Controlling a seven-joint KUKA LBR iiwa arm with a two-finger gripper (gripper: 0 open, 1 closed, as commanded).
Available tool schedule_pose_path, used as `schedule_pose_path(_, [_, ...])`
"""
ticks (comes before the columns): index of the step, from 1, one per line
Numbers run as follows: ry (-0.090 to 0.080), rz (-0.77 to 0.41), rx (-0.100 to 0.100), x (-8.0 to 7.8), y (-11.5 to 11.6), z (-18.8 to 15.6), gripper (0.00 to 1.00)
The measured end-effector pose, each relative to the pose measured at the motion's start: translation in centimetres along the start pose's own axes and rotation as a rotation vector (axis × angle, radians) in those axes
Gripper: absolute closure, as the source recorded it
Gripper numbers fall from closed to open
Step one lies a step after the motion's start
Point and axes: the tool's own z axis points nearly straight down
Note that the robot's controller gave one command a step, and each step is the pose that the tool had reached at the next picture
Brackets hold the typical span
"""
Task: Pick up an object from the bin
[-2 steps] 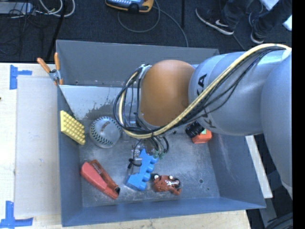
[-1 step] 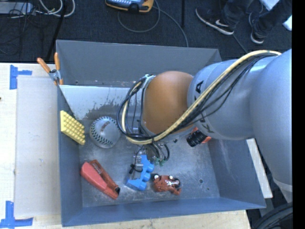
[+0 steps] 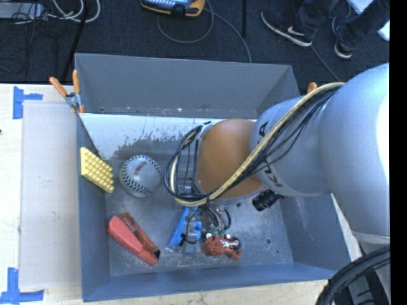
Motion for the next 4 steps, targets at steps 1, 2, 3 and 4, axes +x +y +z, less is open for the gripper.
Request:
schedule_pose_path(1, [-0.013, -0.478, -0.003, 1.8, -3.0, 0.4, 1.0])
schedule_pose_path(2, [-0.013, -0.477, -0.003, 1.8, -3.0, 0.4, 1.0])
schedule_pose_path(3, [-0.016, -0.487, -0.003, 3.2, -5.0, -14.1, 1.0])
schedule_pose_path(4, [-0.013, -0.486, -0.003, 3.3, -5.1, -14.0, 1.0])
